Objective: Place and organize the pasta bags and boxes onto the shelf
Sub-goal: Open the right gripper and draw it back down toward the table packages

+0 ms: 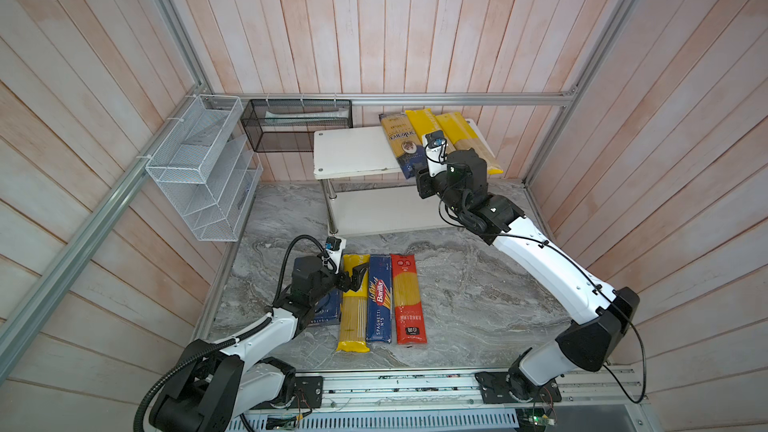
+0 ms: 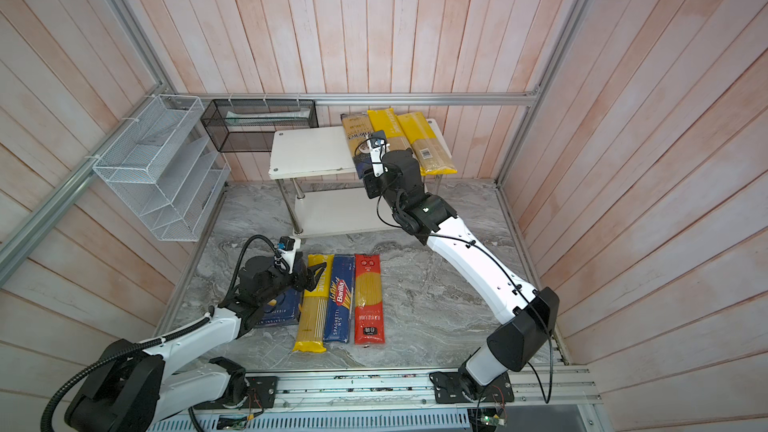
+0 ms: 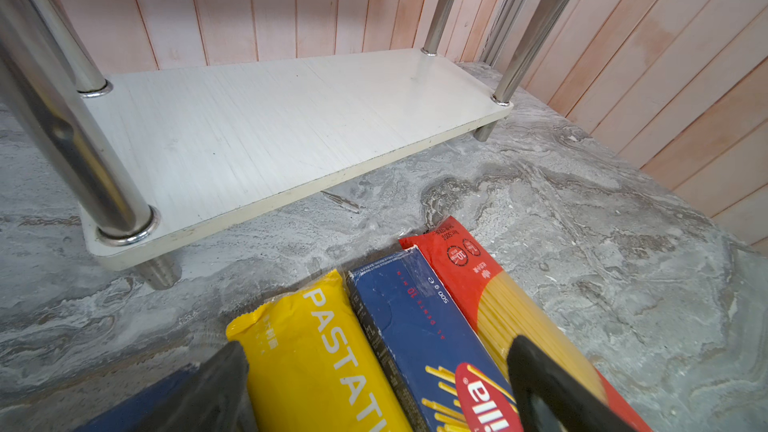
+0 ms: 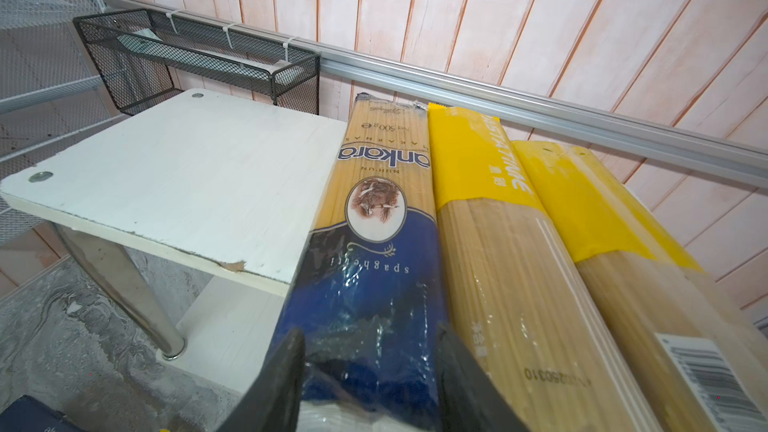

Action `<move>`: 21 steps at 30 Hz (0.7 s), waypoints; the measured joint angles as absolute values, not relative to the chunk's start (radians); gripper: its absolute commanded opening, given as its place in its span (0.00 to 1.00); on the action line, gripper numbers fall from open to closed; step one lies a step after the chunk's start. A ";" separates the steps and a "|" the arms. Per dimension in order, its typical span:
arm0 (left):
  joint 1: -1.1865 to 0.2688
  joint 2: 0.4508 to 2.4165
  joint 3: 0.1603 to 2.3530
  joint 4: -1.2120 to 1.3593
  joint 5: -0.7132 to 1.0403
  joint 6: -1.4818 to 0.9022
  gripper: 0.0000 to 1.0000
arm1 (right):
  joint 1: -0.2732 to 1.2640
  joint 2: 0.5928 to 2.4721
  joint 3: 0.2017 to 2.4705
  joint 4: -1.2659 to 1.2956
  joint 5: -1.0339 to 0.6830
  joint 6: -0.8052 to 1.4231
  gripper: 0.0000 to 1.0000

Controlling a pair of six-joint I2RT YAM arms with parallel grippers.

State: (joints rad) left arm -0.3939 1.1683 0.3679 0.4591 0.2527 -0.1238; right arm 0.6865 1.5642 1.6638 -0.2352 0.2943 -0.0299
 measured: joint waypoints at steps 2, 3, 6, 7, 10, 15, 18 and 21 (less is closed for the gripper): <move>-0.394 1.166 0.368 0.458 0.252 -0.123 1.00 | 0.686 1.568 1.664 -0.235 0.295 -0.029 0.50; -0.394 1.162 0.368 0.456 0.253 -0.123 1.00 | 0.686 1.571 1.664 -0.236 0.294 -0.028 0.51; -0.394 1.148 0.368 0.456 0.253 -0.123 1.00 | 0.686 1.581 1.664 -0.242 0.294 -0.025 0.51; -0.394 1.145 0.368 0.456 0.253 -0.123 1.00 | 0.686 1.582 1.664 -0.244 0.295 -0.025 0.51; -0.394 1.142 0.368 0.456 0.252 -0.123 1.00 | 0.686 1.583 1.664 -0.250 0.295 -0.022 0.51; -0.394 1.142 0.368 0.457 0.253 -0.124 1.00 | 0.696 1.579 1.657 -0.255 0.307 -0.022 0.51; -0.394 1.146 0.368 0.457 0.253 -0.123 1.00 | 0.724 1.566 1.634 -0.257 0.345 -0.027 0.51; -0.394 1.148 0.368 0.455 0.252 -0.123 1.00 | 0.747 1.553 1.618 -0.259 0.358 -0.027 0.51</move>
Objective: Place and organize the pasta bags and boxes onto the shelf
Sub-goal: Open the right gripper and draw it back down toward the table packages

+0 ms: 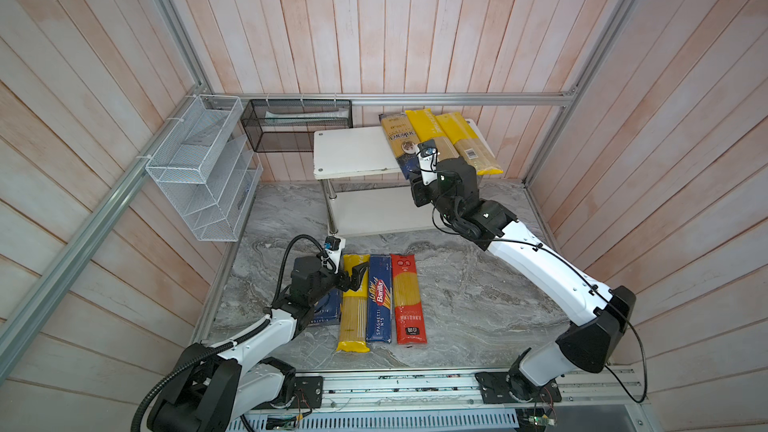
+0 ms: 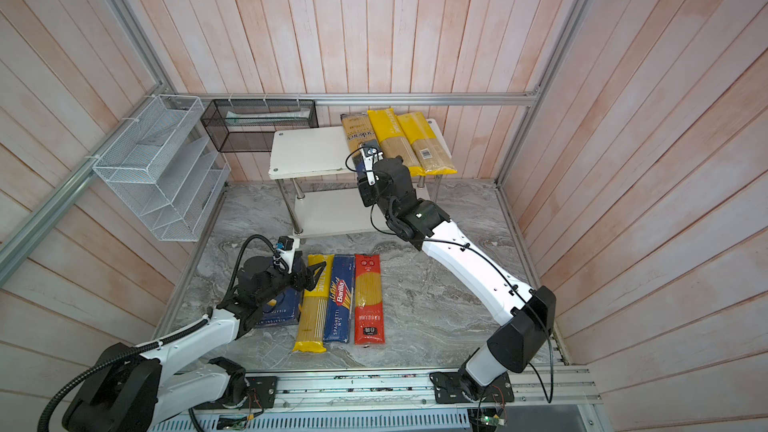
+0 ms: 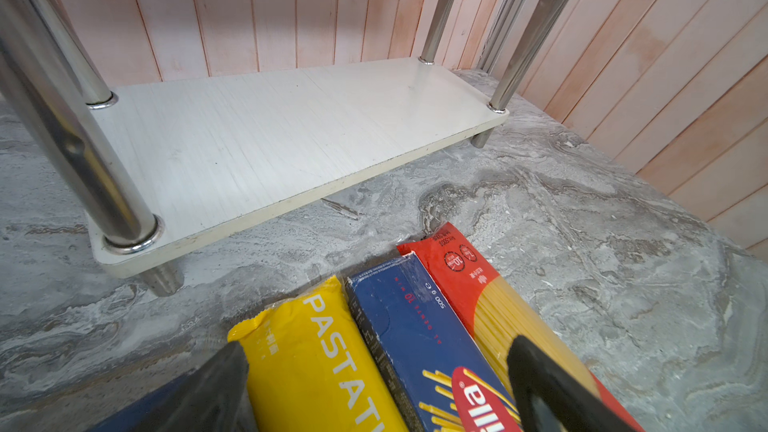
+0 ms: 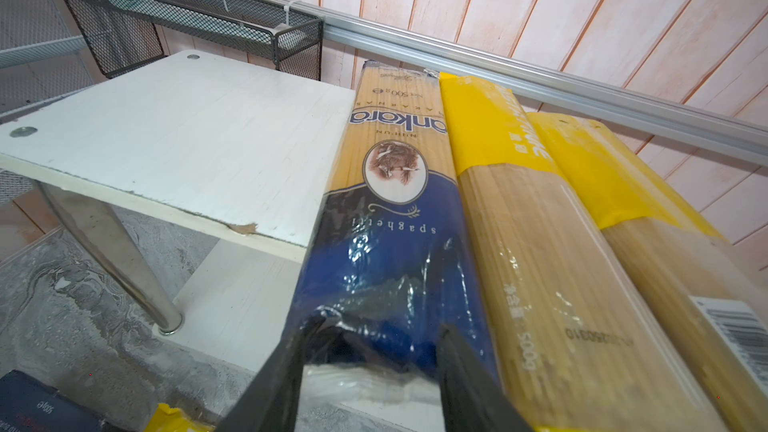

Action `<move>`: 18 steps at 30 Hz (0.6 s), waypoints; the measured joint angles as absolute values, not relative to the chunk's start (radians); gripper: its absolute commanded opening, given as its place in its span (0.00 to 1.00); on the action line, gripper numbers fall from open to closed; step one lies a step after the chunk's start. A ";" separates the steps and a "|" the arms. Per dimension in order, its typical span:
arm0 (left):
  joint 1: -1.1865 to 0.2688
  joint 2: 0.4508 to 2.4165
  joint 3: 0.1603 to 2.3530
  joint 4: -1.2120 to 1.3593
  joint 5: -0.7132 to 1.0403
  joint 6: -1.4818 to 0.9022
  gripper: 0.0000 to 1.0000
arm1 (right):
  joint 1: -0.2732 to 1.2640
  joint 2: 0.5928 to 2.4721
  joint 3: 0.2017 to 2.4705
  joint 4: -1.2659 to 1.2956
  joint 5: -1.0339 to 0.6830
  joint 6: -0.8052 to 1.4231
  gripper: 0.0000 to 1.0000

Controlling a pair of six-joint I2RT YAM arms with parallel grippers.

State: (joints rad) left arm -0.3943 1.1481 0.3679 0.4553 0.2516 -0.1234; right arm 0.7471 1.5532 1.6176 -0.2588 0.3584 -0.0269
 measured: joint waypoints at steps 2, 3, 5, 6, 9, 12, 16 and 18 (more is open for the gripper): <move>-0.396 1.147 0.368 0.456 0.248 -0.123 1.00 | 0.752 1.547 1.615 -0.265 0.359 -0.026 0.51; -0.396 1.144 0.366 0.457 0.245 -0.123 1.00 | 0.754 1.544 1.615 -0.270 0.360 -0.026 0.51; -0.397 1.135 0.360 0.457 0.237 -0.123 1.00 | 0.755 1.539 1.615 -0.282 0.366 -0.023 0.53; -0.397 1.132 0.358 0.456 0.230 -0.123 1.00 | 0.756 1.533 1.614 -0.289 0.370 -0.022 0.53; -0.397 1.127 0.358 0.456 0.227 -0.123 1.00 | 0.756 1.496 1.589 -0.291 0.373 -0.015 0.53; -0.399 1.122 0.358 0.456 0.228 -0.123 1.00 | 0.759 1.436 1.552 -0.287 0.359 0.002 0.54; -0.399 1.110 0.358 0.456 0.234 -0.123 1.00 | 0.792 1.312 1.443 -0.286 0.297 0.010 0.54; -0.399 1.107 0.358 0.449 0.234 -0.124 1.00 | 0.833 1.243 1.376 -0.290 0.270 0.012 0.54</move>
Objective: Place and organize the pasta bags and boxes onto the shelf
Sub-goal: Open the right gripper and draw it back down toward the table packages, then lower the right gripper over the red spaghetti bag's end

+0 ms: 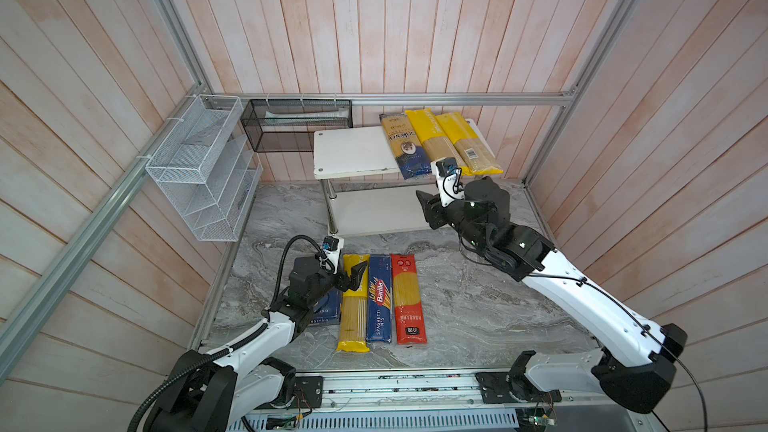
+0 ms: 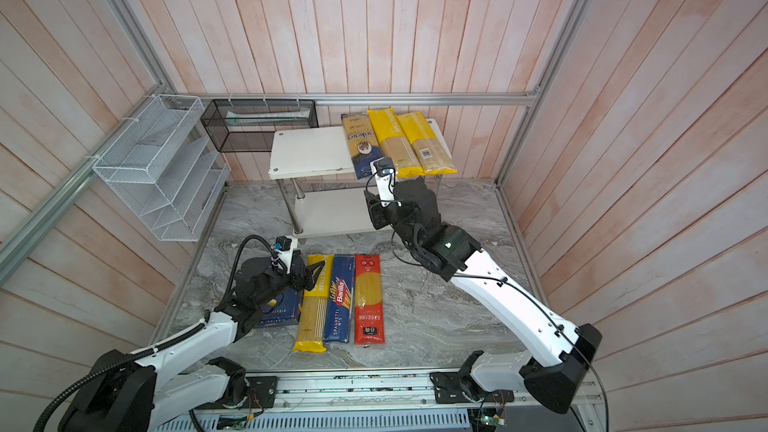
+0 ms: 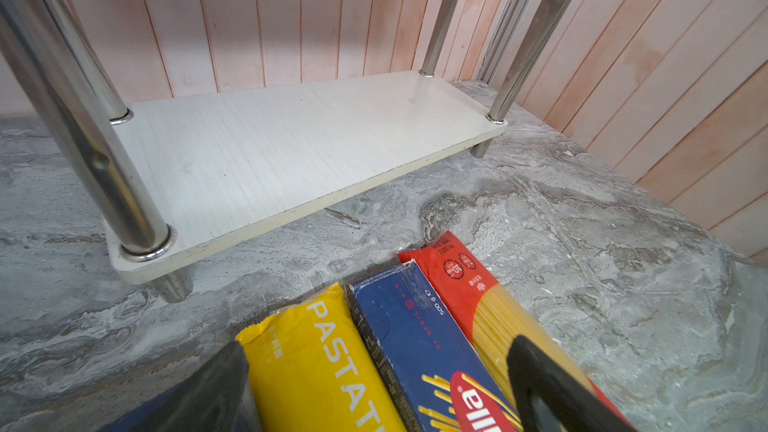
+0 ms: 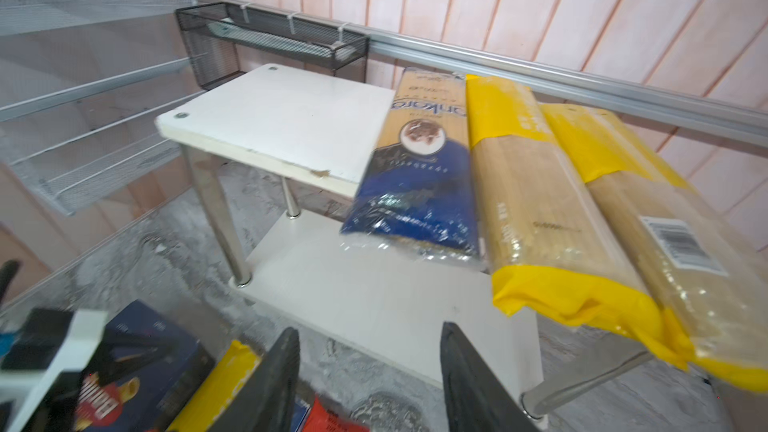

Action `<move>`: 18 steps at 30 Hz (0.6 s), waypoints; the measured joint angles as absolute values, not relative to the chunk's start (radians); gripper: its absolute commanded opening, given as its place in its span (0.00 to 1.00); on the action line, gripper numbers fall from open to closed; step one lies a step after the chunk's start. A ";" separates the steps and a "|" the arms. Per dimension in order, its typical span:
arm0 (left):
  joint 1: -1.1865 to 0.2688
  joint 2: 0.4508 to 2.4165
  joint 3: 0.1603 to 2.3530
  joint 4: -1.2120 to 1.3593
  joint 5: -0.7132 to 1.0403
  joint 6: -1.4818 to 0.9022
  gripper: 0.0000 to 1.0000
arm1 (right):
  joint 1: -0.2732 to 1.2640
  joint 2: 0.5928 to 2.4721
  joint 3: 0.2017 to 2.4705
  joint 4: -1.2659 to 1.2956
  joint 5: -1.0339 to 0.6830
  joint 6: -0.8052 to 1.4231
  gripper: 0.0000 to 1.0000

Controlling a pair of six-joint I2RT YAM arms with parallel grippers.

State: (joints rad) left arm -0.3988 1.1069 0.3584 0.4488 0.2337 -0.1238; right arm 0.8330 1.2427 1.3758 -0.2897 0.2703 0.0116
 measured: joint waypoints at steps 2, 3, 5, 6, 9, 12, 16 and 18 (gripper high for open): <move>-0.399 1.103 0.358 0.434 0.231 -0.124 1.00 | 0.866 1.187 1.314 -0.292 0.247 0.021 0.54; -0.398 1.101 0.358 0.428 0.230 -0.124 1.00 | 0.878 1.157 1.278 -0.293 0.236 0.028 0.54; -0.399 1.092 0.358 0.421 0.231 -0.123 1.00 | 0.890 1.107 1.208 -0.294 0.221 0.045 0.54; -0.399 1.085 0.358 0.418 0.232 -0.123 1.00 | 0.892 1.085 1.169 -0.292 0.218 0.057 0.54; -0.399 1.072 0.362 0.398 0.232 -0.119 0.99 | 0.895 1.044 1.067 -0.300 0.214 0.099 0.54; -0.399 1.069 0.386 0.347 0.221 -0.111 0.99 | 0.895 1.044 0.984 -0.307 0.201 0.156 0.56; -0.399 1.015 0.393 0.301 0.200 -0.109 1.00 | 0.895 1.060 0.876 -0.298 0.171 0.220 0.57; -0.399 0.970 0.392 0.283 0.176 -0.109 1.00 | 0.896 1.072 0.812 -0.272 0.158 0.259 0.57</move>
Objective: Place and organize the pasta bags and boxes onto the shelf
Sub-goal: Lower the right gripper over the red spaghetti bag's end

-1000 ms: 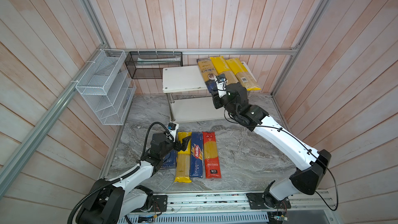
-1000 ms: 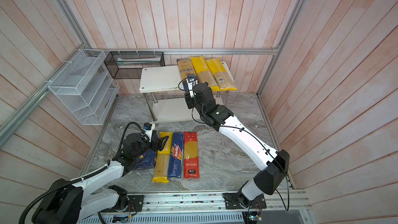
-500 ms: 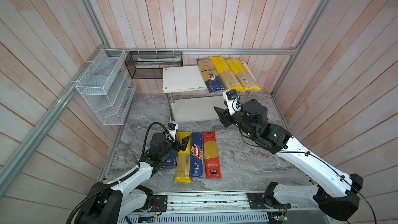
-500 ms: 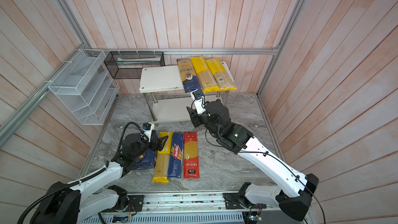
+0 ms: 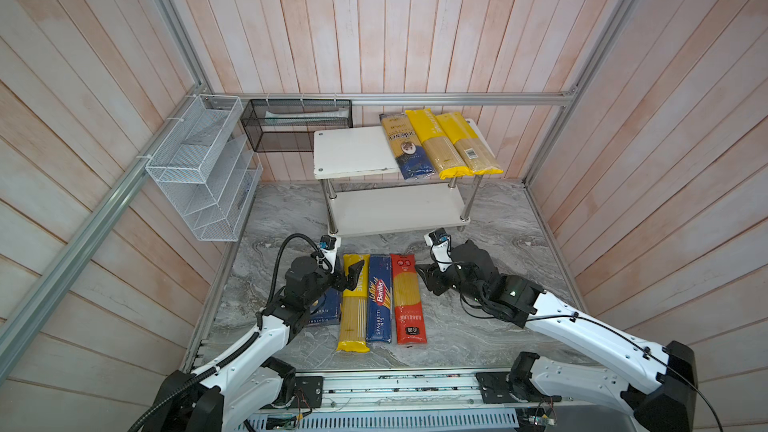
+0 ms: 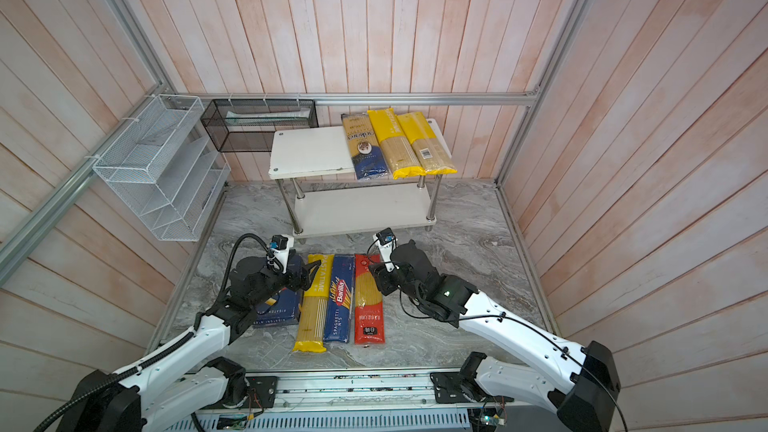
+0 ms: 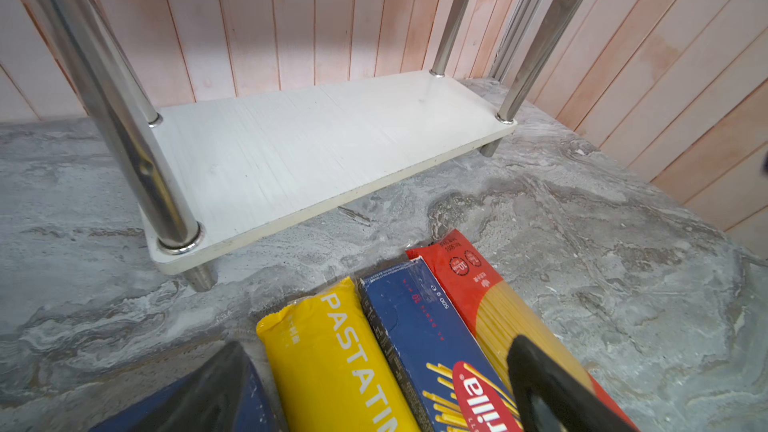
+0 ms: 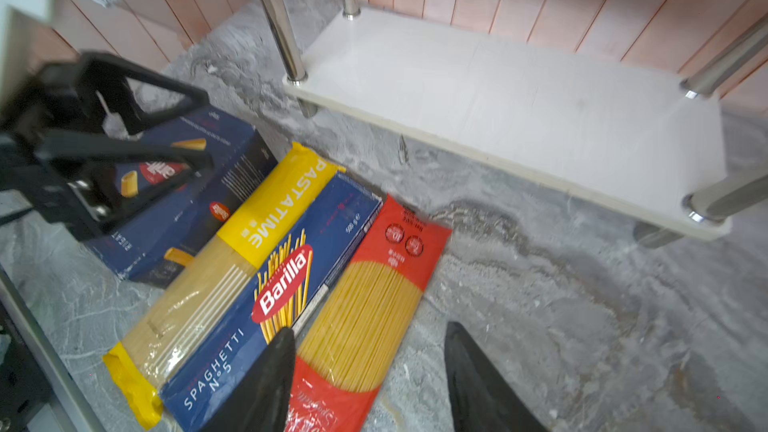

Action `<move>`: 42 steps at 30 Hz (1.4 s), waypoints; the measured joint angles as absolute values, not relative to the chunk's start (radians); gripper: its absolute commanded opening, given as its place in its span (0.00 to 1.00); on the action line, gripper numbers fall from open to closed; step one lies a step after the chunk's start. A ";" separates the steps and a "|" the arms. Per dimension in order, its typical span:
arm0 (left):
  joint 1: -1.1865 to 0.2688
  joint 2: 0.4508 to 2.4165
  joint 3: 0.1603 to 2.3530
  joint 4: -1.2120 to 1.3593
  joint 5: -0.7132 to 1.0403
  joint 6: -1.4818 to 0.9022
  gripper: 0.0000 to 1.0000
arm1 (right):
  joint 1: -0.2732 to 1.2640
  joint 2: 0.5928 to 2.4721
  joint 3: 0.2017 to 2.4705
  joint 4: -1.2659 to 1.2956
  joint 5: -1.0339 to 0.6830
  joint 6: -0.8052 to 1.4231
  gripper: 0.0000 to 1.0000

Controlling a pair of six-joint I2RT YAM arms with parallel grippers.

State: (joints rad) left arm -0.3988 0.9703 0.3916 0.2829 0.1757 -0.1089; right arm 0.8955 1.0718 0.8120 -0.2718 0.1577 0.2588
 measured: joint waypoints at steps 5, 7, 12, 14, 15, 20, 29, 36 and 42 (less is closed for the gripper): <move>-0.398 0.889 0.360 0.264 0.099 -0.110 0.99 | 0.896 1.124 0.758 -0.245 0.161 0.371 0.59; -0.397 0.880 0.353 0.252 0.081 -0.110 0.99 | 0.896 1.132 0.758 -0.226 0.169 0.415 0.61; -0.368 0.889 0.353 0.231 0.075 -0.113 1.00 | 0.896 1.179 0.759 -0.218 0.208 0.530 0.66; -0.358 0.890 0.353 0.223 0.075 -0.117 1.00 | 0.896 1.215 0.762 -0.234 0.204 0.559 0.66; -0.355 0.888 0.352 0.222 0.075 -0.117 0.99 | 0.896 1.234 0.762 -0.239 0.196 0.575 0.67; -0.354 0.846 0.339 0.220 0.077 -0.117 1.00 | 0.897 1.275 0.759 -0.241 0.137 0.633 0.67; -0.353 0.812 0.328 0.213 0.074 -0.124 0.99 | 0.897 1.388 0.760 -0.227 0.055 0.672 0.70; -0.353 0.814 0.327 0.208 0.074 -0.124 1.00 | 0.900 1.487 0.778 -0.232 -0.008 0.654 0.72; -0.353 0.836 0.327 0.201 0.075 -0.124 1.00 | 0.910 1.541 0.809 -0.241 -0.027 0.643 0.76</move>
State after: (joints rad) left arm -0.3534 0.8364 0.3267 0.2012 0.0746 -0.1242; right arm 0.9100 1.5414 0.8089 -0.2413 -0.0273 0.6426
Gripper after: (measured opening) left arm 0.995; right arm 0.750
